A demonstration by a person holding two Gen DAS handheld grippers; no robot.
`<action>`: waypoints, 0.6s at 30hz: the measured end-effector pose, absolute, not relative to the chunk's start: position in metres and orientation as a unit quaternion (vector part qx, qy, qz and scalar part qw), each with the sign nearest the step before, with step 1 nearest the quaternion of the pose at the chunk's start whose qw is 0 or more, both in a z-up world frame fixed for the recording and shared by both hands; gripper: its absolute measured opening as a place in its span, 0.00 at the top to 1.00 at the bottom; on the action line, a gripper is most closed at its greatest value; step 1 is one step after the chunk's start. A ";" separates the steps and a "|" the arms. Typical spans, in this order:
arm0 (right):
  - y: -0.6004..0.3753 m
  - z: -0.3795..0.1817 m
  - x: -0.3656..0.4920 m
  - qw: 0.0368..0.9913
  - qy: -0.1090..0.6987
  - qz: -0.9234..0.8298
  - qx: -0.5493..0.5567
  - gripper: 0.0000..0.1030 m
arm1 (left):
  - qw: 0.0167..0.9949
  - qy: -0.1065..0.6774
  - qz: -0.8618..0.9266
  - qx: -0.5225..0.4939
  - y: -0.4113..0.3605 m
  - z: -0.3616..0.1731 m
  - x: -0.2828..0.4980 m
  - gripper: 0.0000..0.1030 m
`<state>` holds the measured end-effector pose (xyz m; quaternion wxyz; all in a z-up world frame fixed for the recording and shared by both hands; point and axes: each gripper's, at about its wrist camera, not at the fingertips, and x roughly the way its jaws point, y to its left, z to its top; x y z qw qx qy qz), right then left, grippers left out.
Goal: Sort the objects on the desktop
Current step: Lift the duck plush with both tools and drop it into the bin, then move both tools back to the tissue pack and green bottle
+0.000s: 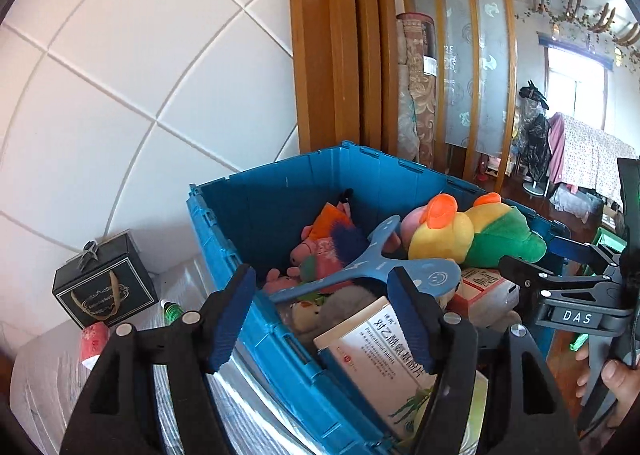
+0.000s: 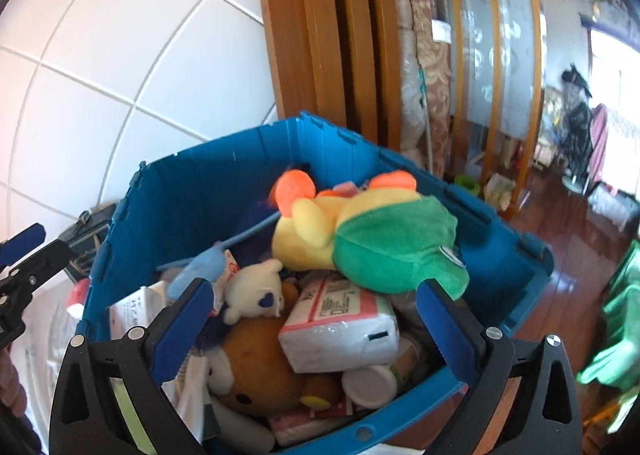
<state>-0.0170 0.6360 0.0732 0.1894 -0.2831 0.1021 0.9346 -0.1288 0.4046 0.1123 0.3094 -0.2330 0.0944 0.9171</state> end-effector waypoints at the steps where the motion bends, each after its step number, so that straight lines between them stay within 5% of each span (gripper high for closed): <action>1: 0.629 0.076 -0.019 0.194 0.096 0.935 -0.281 0.00 | 0.306 0.086 0.920 -0.230 0.395 0.112 -0.129 0.34; 18: 0.475 0.112 -0.039 0.087 0.044 0.968 -0.229 0.00 | 0.202 0.034 0.931 -0.302 0.223 0.058 -0.159 0.34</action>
